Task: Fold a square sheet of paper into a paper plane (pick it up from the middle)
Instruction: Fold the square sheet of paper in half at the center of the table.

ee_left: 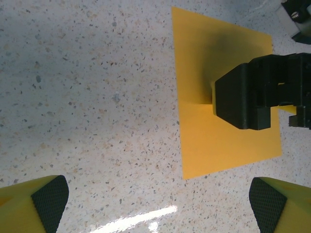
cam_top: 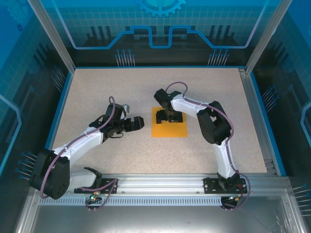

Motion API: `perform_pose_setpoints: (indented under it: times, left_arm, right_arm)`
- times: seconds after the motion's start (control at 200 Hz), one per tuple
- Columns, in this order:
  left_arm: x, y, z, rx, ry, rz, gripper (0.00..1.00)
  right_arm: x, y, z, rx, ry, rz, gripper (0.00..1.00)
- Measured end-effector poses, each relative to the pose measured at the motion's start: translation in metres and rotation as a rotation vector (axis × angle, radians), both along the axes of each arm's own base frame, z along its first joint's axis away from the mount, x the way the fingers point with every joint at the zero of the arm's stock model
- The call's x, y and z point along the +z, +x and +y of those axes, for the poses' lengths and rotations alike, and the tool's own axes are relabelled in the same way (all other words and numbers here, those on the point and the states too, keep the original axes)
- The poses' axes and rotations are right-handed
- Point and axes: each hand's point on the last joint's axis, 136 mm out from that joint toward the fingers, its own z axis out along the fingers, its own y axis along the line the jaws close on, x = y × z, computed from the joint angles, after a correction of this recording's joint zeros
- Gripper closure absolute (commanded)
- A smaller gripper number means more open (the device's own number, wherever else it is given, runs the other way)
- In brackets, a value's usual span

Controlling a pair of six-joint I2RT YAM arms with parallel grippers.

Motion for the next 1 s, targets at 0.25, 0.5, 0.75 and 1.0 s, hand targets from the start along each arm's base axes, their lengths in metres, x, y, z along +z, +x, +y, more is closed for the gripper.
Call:
perform_pose_setpoints:
  times: [0.25, 0.5, 0.75, 1.0]
  left_arm:
    - [-0.0023, 0.0005, -0.0002, 0.000, 0.003, 0.008, 0.01]
    - [-0.0017, 0.0022, -0.0009, -0.001, 0.003, 0.009, 0.01]
    - [-0.0025, 0.0022, -0.0009, -0.002, 0.005, 0.010, 0.01]
    - [-0.0040, 0.0020, -0.0008, -0.003, 0.007, 0.015, 0.01]
  right_arm:
    - [0.0033, 0.0001, 0.0001, 0.018, -0.002, 0.000, 0.01]
    - [0.0055, 0.0043, -0.0071, 0.007, -0.009, 0.002, 0.01]
    - [0.0012, 0.0048, -0.0081, 0.003, -0.007, 0.013, 0.01]
    - [-0.0004, 0.0046, -0.0066, 0.004, -0.011, 0.024, 0.05]
